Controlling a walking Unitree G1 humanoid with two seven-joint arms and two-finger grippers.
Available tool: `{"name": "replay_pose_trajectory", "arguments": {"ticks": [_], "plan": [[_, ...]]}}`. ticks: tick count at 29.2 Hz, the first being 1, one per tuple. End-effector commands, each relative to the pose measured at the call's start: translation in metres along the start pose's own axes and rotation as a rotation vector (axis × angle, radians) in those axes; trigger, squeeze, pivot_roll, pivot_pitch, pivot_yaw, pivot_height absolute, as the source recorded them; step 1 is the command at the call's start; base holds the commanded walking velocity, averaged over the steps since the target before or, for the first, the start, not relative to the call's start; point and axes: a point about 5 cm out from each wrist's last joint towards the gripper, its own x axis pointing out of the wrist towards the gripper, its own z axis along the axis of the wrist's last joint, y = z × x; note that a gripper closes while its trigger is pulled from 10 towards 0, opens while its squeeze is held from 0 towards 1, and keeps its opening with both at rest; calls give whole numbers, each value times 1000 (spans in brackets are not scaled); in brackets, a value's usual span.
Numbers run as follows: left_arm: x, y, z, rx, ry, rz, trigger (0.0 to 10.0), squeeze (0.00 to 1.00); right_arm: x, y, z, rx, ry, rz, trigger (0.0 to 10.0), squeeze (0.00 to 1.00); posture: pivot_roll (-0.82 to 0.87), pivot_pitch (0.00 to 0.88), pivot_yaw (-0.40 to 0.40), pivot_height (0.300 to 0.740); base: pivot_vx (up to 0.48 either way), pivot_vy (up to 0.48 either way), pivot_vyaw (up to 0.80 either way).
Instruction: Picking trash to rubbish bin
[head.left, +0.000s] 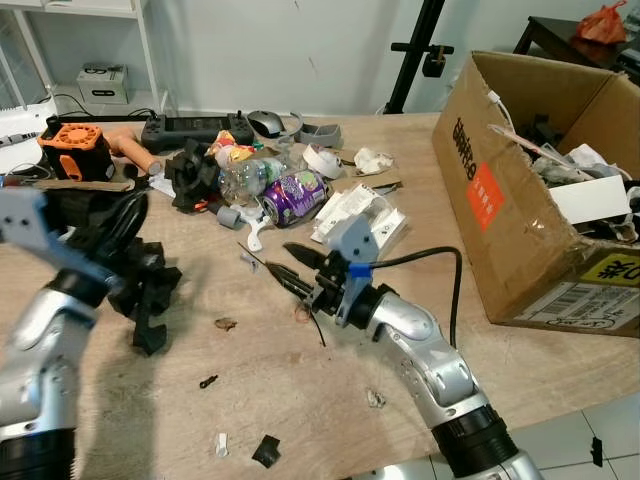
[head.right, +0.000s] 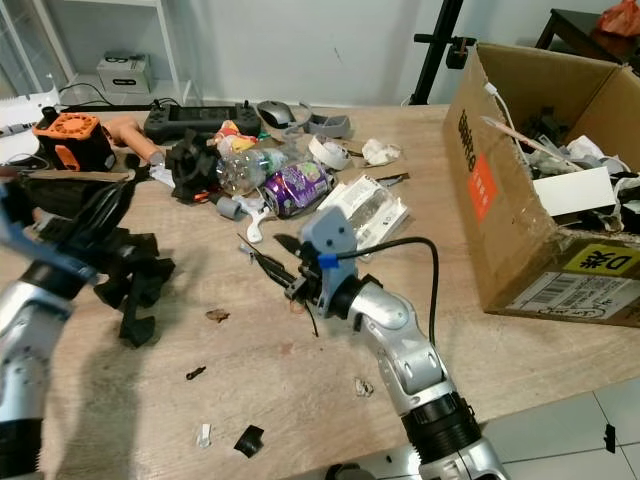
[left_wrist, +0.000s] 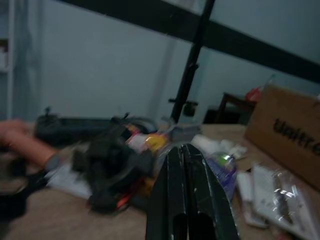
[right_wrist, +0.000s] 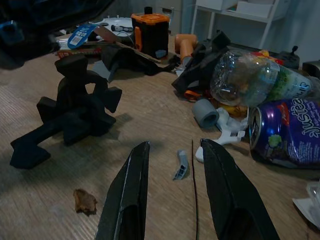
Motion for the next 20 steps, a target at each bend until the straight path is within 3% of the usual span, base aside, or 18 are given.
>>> {"name": "replay_pose_trajectory", "arguments": {"ticks": [1,10,14,15,16,17,20], "plan": [[1,-4,-3,-31,0,-8,0,0,-3,-2,0,12,1,-15,10000,0,2,167,-61,740,0,0,0],[5,5,8,10,-15,-3,0,0,-5,-3,-2,19,0,-33,10000,0,7,171,-54,740,0,0,0],[1,30,11,290,100,137,0,0,-4,-1,-3,22,2,-27,10000,0,8,173,-54,740,0,0,0],[-1,41,15,324,94,215,10000,31,-3,0,-3,22,5,-18,10000,0,17,173,-56,740,0,0,0],[-3,49,21,310,57,286,10000,545,-3,2,-4,19,14,-2,10000,0,17,173,-56,740,0,0,0],[-8,61,34,244,-29,359,10000,1000,-4,7,-8,2,46,54,10000,0,17,173,-56,740,0,0,0],[-11,64,39,234,-53,352,10000,1000,-7,10,-11,-9,69,87,10000,0,17,173,-56,740,0,0,0]]}}
